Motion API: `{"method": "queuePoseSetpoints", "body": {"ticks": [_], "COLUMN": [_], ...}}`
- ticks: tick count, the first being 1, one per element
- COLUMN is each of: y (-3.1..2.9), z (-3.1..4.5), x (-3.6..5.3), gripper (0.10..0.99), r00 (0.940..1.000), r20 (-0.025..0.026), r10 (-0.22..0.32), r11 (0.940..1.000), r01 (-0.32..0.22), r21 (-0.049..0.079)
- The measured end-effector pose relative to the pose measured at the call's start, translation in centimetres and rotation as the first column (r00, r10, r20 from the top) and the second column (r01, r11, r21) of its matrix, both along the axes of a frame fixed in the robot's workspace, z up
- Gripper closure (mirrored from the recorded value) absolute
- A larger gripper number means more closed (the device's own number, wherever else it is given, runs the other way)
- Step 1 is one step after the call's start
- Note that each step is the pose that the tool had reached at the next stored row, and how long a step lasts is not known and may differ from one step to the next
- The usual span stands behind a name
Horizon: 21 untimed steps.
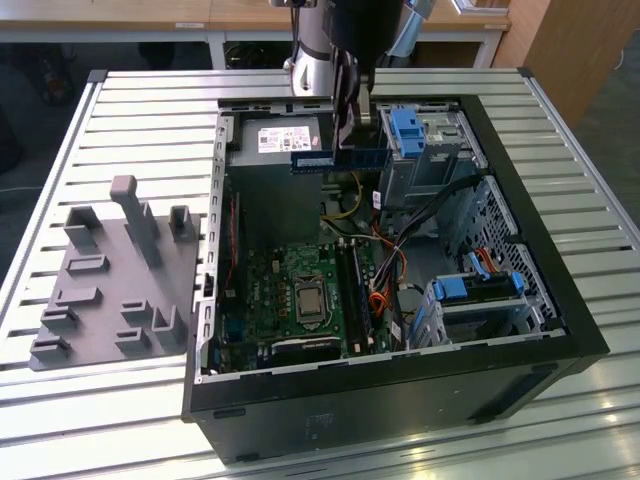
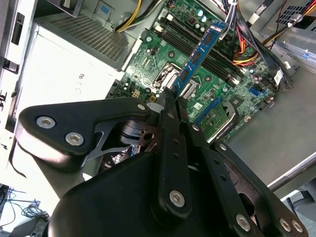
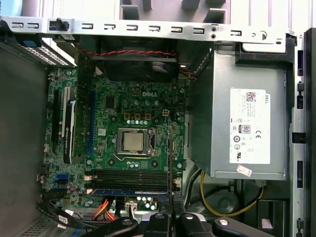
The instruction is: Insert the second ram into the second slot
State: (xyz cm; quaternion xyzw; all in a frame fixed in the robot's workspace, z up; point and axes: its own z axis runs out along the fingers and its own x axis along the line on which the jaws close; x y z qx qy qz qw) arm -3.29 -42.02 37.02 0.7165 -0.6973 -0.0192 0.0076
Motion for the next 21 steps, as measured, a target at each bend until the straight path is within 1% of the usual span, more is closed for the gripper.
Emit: {"method": "queuePoseSetpoints", "body": {"ticks": [11,13,21], "y": [-0.23,-0.73,-0.91], "z": [0.0,-0.01,-0.01], "x": [0.0,0.0,0.0], "gripper": [0.949,0.949,0.949], "r00": [1.0,1.0,1.0], "r20": [0.0,0.0,0.0], "r10": [0.0,0.0,0.0], "r11": [1.0,1.0,1.0], "r01": [0.0,0.0,0.0], "r21": [0.0,0.0,0.0]}}
